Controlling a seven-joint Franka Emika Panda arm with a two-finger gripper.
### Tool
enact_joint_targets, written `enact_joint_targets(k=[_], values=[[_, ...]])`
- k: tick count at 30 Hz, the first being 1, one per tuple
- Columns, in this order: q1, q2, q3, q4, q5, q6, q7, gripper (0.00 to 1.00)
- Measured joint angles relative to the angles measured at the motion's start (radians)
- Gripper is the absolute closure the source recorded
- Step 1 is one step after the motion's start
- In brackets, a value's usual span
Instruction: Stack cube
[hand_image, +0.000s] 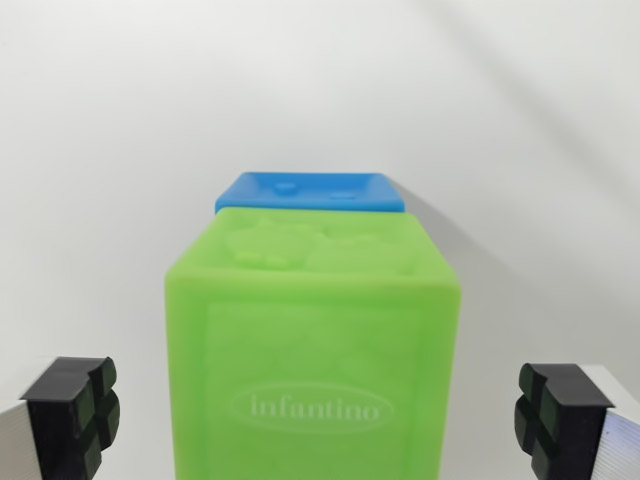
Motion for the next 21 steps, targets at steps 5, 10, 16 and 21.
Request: enact_joint_targets(k=[5, 10, 16, 21], values=[[0.005, -0.037, -0.007, -0.002, -0.011, -0.034, 0.007, 0.00], [0.008, -0.074, -0.012, -0.004, -0.024, -0.069, 0.015, 0.00], [0.009, -0.123, -0.015, -0.004, -0.041, -0.116, 0.027, 0.00], [0.009, -0.165, -0.017, 0.001, -0.055, -0.162, 0.037, 0.00]])
